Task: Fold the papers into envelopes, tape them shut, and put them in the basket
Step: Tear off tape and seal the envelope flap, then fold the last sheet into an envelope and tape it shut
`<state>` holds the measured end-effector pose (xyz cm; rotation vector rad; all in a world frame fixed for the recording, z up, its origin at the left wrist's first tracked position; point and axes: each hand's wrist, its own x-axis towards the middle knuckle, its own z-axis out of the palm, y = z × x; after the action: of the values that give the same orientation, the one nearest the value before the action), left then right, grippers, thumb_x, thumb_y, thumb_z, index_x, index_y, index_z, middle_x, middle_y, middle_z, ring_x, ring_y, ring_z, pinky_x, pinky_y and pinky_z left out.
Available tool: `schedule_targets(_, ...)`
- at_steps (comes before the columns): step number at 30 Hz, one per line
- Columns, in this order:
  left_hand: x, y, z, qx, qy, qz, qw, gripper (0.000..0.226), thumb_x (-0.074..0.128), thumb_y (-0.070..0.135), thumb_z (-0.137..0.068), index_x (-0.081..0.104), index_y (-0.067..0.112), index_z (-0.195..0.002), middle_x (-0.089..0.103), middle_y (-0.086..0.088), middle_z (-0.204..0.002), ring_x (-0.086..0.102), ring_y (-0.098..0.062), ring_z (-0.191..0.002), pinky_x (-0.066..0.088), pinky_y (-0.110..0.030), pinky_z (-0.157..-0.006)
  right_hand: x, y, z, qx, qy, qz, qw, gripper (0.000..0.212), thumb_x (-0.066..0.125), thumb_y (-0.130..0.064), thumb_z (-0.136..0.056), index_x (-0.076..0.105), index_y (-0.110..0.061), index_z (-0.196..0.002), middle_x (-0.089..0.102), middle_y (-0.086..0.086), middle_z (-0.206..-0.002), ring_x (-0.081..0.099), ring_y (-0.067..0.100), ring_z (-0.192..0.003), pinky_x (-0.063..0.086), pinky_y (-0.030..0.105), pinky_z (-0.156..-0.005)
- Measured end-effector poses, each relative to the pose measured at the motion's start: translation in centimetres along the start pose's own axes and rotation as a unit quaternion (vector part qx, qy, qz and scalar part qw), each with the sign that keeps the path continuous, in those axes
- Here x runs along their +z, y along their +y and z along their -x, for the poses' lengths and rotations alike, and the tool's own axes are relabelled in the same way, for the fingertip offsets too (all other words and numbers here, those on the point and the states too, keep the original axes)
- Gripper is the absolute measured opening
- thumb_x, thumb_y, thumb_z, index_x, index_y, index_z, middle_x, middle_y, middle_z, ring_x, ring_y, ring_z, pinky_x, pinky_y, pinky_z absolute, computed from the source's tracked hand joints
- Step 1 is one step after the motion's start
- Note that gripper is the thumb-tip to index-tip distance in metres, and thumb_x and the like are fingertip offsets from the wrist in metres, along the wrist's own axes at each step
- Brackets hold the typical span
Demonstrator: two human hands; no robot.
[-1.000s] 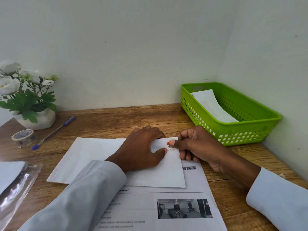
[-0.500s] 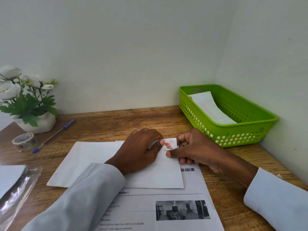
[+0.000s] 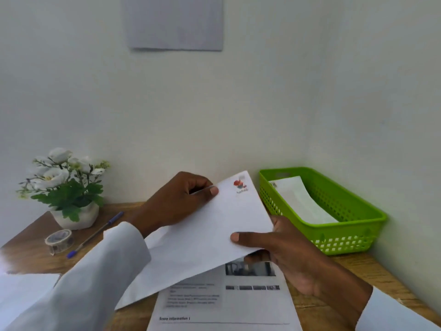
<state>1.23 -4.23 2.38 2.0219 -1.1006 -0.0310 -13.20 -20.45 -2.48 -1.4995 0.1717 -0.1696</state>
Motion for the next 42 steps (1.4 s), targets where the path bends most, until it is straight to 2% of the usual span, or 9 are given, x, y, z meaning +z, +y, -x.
schedule_targets(5,-2.1,3.9,-1.2,-0.017,0.094,0.120,0.988,0.031,0.055,0.026,-0.097,0.071,0.002,-0.086,0.073,-0.018,-0.086,0.061,-0.022,-0.070,0.048,-0.035,-0.068,-0.5,-2.7,0.3,-0.078,0.025,-0.119,0.990,0.030,0.075,-0.007,-0.075,0.074,0.000,-0.104,0.076,0.017,-0.103,0.070,0.020,-0.077,0.060,0.028,-0.067)
schedule_targets(9,-2.3,6.5,-3.1,-0.057,0.139,0.271,0.951,0.022,0.061,0.018,-0.094,0.074,0.003,-0.084,0.073,-0.020,-0.093,0.066,-0.029,-0.078,0.054,-0.046,-0.083,-1.4,-5.1,0.1,-0.129,0.059,-0.120,0.983,0.020,0.075,-0.012,-0.077,0.077,-0.002,-0.094,0.075,0.020,-0.101,0.068,0.019,-0.077,0.059,0.024,-0.065)
schedule_targets(13,-1.5,7.9,-5.8,-0.075,0.155,0.331,0.928,0.012,0.065,0.012,-0.089,0.073,0.008,-0.081,0.072,-0.005,-0.079,0.065,-0.017,-0.066,0.053,-0.025,-0.061,-4.0,-8.5,-0.5,-0.181,0.143,-0.101,0.968,0.010,0.072,-0.007,-0.080,0.074,-0.001,-0.088,0.077,0.017,-0.092,0.070,0.022,-0.073,0.060,0.026,-0.063)
schedule_targets(19,0.9,9.1,-10.1,-0.089,0.181,0.360,0.911,0.011,0.076,0.009,-0.080,0.073,-0.001,-0.085,0.069,-0.006,-0.070,0.060,-0.015,-0.058,0.052,-0.020,-0.052,-10.2,-13.1,-4.1,-0.217,0.280,0.032,0.935,0.015,0.077,-0.006,-0.080,0.074,0.004,-0.091,0.075,0.014,-0.086,0.066,0.020,-0.068,0.057,0.026,-0.065)
schedule_targets(24,4.3,8.3,-13.9,-0.098,0.197,0.310,0.925,0.008,0.072,0.004,-0.080,0.074,-0.003,-0.077,0.068,-0.002,-0.067,0.050,-0.013,-0.059,0.040,-0.020,-0.053,-14.3,-13.9,-8.9,-0.240,0.368,0.204,0.875,0.009,0.077,-0.012,-0.079,0.076,-0.017,-0.072,0.074,-0.001,-0.079,0.068,0.018,-0.077,0.051,0.027,-0.072)
schedule_targets(28,7.3,5.9,-16.3,-0.134,0.191,0.243,0.942,0.012,0.074,0.014,-0.077,0.075,0.002,-0.073,0.074,-0.008,-0.080,0.065,-0.022,-0.079,0.054,-0.038,-0.076,-16.0,-12.0,-11.3,-0.196,0.413,0.376,0.806,0.007,0.073,-0.016,-0.081,0.078,-0.011,-0.077,0.074,0.000,-0.079,0.069,0.022,-0.079,0.050,0.026,-0.070)
schedule_targets(30,8.6,4.6,-16.8,-0.157,0.175,0.208,0.949,0.017,0.077,0.020,-0.073,0.075,0.004,-0.077,0.074,-0.009,-0.081,0.067,-0.022,-0.081,0.054,-0.044,-0.085,-16.6,-10.6,-12.0,-0.155,0.408,0.441,0.785,0.007,0.074,-0.017,-0.079,0.077,-0.012,-0.075,0.076,0.004,-0.082,0.070,0.024,-0.080,0.052,0.026,-0.071)
schedule_targets(37,11.7,2.0,-17.6,-0.233,0.118,0.072,0.962,0.042,0.078,0.040,-0.046,0.069,0.014,-0.077,0.072,-0.007,-0.085,0.066,-0.029,-0.090,0.053,-0.043,-0.085,-18.6,-7.0,-13.0,-0.037,0.331,0.551,0.765,0.015,0.081,-0.020,-0.072,0.072,-0.011,-0.080,0.071,0.006,-0.076,0.070,0.025,-0.081,0.044,0.024,-0.064)
schedule_targets(42,13.3,1.9,-18.0,-0.221,0.094,-0.108,0.965,0.036,0.076,0.035,-0.070,0.056,0.019,-0.095,0.063,-0.006,-0.109,0.051,-0.028,-0.114,0.038,-0.036,-0.091,-18.9,-5.3,-13.7,-0.002,0.303,0.598,0.742,0.015,0.076,-0.014,-0.071,0.067,-0.008,-0.083,0.070,0.009,-0.082,0.068,0.029,-0.080,0.056,0.031,-0.070)
